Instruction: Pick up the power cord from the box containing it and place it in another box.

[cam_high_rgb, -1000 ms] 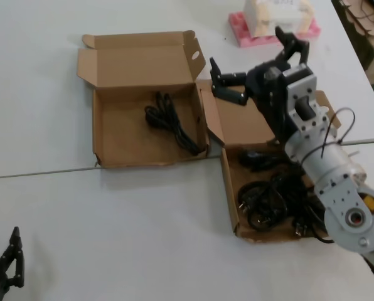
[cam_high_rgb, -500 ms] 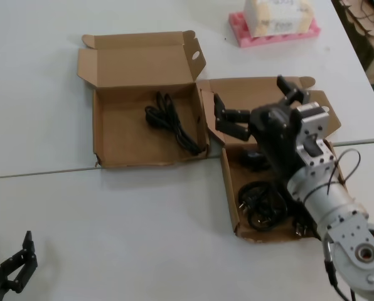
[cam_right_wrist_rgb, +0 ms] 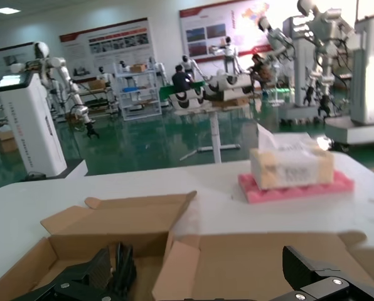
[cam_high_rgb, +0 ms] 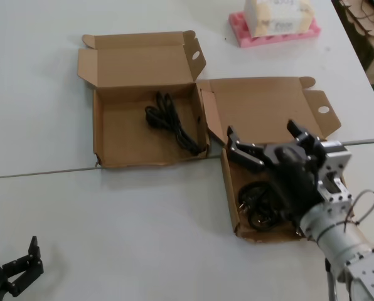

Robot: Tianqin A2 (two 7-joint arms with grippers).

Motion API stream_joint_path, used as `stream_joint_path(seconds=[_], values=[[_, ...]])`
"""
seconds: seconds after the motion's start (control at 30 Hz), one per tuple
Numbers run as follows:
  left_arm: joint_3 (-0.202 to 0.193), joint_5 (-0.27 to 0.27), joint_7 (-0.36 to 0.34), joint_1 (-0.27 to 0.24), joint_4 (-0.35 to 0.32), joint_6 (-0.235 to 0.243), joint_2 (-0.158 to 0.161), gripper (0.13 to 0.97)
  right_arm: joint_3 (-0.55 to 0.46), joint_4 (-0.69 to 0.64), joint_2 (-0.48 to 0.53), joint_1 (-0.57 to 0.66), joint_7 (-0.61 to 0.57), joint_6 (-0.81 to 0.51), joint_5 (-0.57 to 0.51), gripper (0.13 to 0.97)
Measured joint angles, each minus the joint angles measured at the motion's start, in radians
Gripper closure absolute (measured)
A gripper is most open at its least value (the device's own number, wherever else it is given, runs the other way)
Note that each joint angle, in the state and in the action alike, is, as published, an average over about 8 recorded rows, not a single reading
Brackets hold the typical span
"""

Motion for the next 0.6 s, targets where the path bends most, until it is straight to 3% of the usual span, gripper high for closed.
stream_joint_path(seconds=[0.3,0.6], values=[[0.000,0.000,0.000,0.000,0.000,0.000,0.000,0.168,0.116,0.052,-0.031,-0.130,0.000,-0.051,0.035,0.129],[0.000,0.000,0.000,0.000,0.000,0.000,0.000,0.132,0.232,0.103,-0.063,-0.259,0.000,-0.102,0.070,0.129]])
